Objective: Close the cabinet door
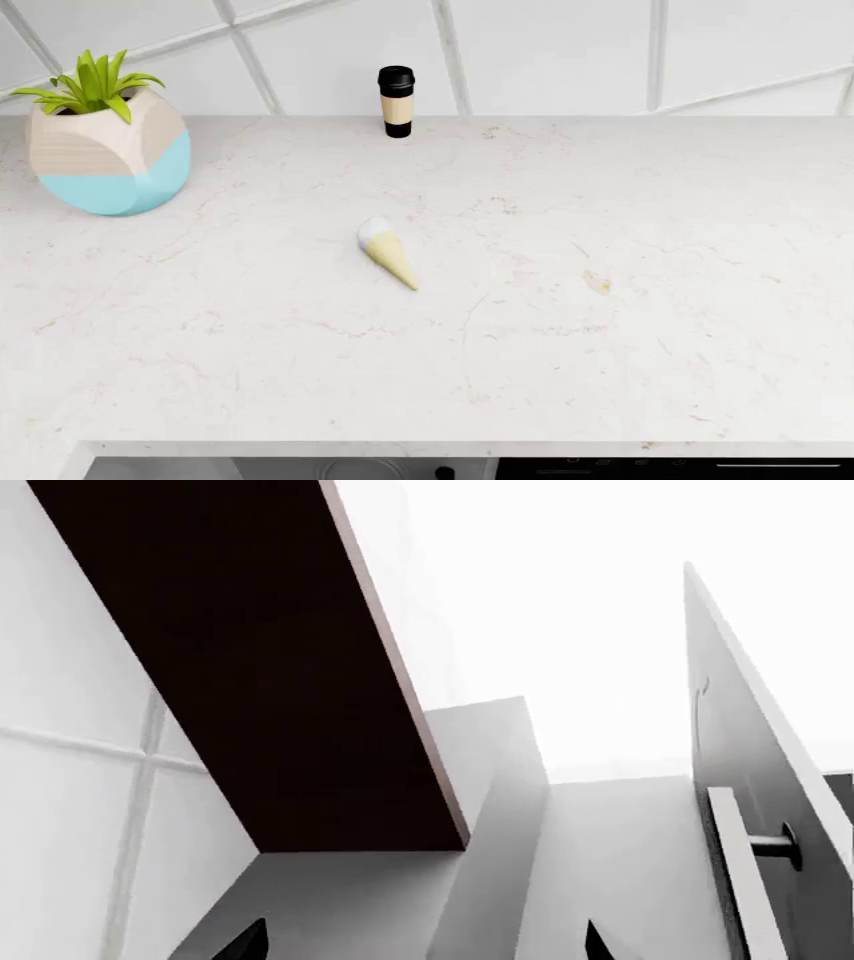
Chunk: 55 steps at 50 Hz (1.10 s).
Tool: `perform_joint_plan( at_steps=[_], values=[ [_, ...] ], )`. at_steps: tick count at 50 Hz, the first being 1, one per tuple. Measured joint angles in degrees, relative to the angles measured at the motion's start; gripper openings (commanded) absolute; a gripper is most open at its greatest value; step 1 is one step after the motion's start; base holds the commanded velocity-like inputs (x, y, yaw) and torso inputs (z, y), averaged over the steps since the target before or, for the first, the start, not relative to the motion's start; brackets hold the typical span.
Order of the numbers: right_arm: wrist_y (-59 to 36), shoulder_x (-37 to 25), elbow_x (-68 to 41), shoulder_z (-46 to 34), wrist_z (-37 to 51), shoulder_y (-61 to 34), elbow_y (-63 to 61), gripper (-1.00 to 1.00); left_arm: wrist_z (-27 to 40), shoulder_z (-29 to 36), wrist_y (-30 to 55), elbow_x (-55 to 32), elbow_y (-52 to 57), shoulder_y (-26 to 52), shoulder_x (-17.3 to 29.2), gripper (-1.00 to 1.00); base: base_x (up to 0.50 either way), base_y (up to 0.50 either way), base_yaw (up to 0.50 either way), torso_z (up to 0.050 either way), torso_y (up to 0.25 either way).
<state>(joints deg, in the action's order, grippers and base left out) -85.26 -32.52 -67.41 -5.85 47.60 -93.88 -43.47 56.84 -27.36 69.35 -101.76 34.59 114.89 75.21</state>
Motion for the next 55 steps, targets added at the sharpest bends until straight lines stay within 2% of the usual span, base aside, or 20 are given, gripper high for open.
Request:
perform_joint_plan(
  at_steps=[14, 24, 35, 55],
  values=[
    [1.15, -0.25, -0.59, -1.71, 0.89, -0.35, 0.64, 1.0, -12.92, -5.7, 10.43, 9.34, -6.65, -11.03, -4.68, 1.0, 0.0, 0.0, 0.0, 0.0, 0.0],
    [2.38, -0.47, -0.47, -3.0, 1.18, -0.03, 0.89, 1.0, -17.76, -8.72, 13.11, 12.93, -7.64, -17.4, -7.84, 1.0, 0.0, 0.0, 0.0, 0.0, 0.0],
    [3.84, -1.04, -0.3, -3.9, 1.31, 0.83, 0.95, 1.0, -17.54, -8.43, 12.69, 12.42, -7.25, -20.96, -12.26, 1.0, 0.0, 0.0, 0.0, 0.0, 0.0],
    [5.77, -2.36, -0.65, -4.56, 1.44, 1.88, 0.86, 1.0, -14.47, 0.69, 7.46, 12.64, -6.31, -20.5, -23.03, 1.0, 0.0, 0.0, 0.0, 0.0, 0.0]
  ],
)
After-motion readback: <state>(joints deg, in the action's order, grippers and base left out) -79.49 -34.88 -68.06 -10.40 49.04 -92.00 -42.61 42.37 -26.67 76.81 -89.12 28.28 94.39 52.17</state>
